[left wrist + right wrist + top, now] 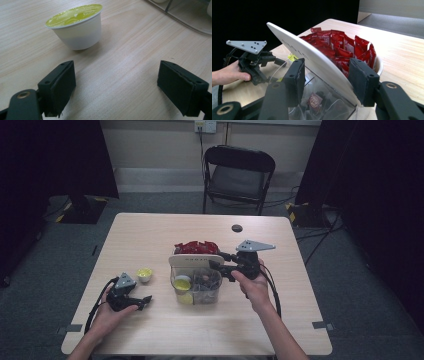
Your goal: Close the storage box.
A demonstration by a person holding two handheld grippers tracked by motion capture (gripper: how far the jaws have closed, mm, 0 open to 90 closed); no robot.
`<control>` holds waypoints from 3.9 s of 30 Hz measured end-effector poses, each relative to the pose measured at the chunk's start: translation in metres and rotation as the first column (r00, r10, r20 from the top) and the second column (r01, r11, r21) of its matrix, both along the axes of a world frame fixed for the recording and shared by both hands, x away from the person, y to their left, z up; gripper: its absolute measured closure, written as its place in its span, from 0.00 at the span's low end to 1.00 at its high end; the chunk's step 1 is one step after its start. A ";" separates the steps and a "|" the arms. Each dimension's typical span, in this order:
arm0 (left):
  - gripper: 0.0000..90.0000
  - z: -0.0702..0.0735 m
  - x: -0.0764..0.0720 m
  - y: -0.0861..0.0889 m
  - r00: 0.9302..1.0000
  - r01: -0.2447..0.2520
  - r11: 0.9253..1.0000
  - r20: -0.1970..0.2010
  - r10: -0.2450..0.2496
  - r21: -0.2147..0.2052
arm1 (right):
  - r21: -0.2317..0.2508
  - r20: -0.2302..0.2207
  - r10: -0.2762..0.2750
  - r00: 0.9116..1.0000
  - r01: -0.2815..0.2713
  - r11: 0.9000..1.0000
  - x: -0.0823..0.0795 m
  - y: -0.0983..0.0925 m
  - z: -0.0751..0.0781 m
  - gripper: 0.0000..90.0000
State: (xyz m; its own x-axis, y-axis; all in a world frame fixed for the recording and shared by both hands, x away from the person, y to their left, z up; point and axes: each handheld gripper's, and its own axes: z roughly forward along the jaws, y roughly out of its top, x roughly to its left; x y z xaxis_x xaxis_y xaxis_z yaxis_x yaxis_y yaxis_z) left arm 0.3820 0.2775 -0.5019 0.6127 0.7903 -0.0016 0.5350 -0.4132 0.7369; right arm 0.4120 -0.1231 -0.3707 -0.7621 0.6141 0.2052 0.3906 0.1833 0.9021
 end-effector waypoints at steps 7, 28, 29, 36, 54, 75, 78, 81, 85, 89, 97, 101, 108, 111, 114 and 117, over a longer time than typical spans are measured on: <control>0.16 0.000 0.000 0.000 1.000 0.002 1.000 0.000 -0.002 0.000 | -0.020 -0.009 -0.004 1.000 0.004 1.000 -0.003 0.003 -0.002 0.52; 0.16 0.000 0.000 0.000 1.000 0.002 1.000 -0.001 -0.002 0.000 | -0.062 -0.026 -0.038 0.999 0.036 0.997 -0.024 -0.008 -0.015 0.33; 0.16 0.000 0.000 0.000 1.000 0.003 1.000 -0.001 -0.003 0.003 | -0.075 -0.029 -0.058 0.998 0.055 0.996 -0.024 -0.009 -0.017 0.29; 0.16 0.000 0.000 0.000 1.000 0.002 1.000 -0.001 -0.002 0.000 | -0.074 -0.055 -0.054 0.997 0.050 0.996 -0.023 -0.009 -0.025 0.20; 0.16 0.000 0.000 0.000 1.000 0.002 1.000 0.000 -0.002 0.000 | -0.143 -0.106 -0.046 0.993 0.030 0.989 -0.039 -0.013 -0.059 0.19; 0.16 0.000 0.000 0.000 1.000 0.003 1.000 -0.001 -0.003 0.000 | -0.172 -0.086 -0.124 0.989 0.108 0.979 -0.047 -0.038 -0.064 0.20; 0.16 0.000 0.001 0.000 1.000 0.003 1.000 -0.001 -0.003 0.001 | -0.170 -0.071 -0.160 0.985 0.146 0.975 -0.047 -0.047 -0.061 0.17; 0.16 0.000 0.001 0.000 1.000 0.004 1.000 -0.002 -0.004 0.000 | -0.183 -0.057 -0.219 0.974 0.205 0.962 -0.044 -0.065 -0.061 0.17; 0.16 0.000 0.001 0.000 1.000 0.004 1.000 -0.002 -0.004 0.000 | -0.196 -0.077 -0.259 0.963 0.240 0.951 -0.040 -0.085 -0.067 0.17; 0.16 0.000 0.001 0.000 1.000 0.004 1.000 -0.002 -0.004 0.001 | -0.190 -0.103 -0.320 0.942 0.297 0.936 -0.034 -0.106 -0.076 0.16; 0.16 0.000 0.002 0.000 1.000 0.003 1.000 -0.002 -0.003 0.002 | -0.241 -0.148 -0.436 0.888 0.395 0.886 -0.016 -0.134 -0.100 0.17; 0.16 0.000 0.002 0.000 1.000 0.003 1.000 -0.002 -0.003 0.001 | -0.267 -0.146 -0.471 0.870 0.424 0.866 -0.014 -0.140 -0.105 0.16; 0.16 0.000 0.002 0.000 1.000 0.003 1.000 -0.002 -0.003 0.002 | -0.355 -0.109 -0.542 0.833 0.477 0.804 -0.012 -0.146 -0.115 0.16; 0.16 0.000 0.002 0.000 1.000 0.004 1.000 -0.002 -0.004 0.002 | -0.411 -0.091 -0.557 0.826 0.478 0.776 -0.011 -0.146 -0.122 0.16; 0.15 0.000 0.002 0.000 1.000 0.005 1.000 -0.001 -0.005 0.002 | -0.415 -0.086 -0.572 0.816 0.492 0.765 -0.010 -0.147 -0.125 0.16; 0.15 0.000 0.002 0.000 1.000 0.006 1.000 -0.002 -0.006 0.002 | -0.416 -0.077 -0.574 0.815 0.497 0.761 -0.012 -0.146 -0.126 0.15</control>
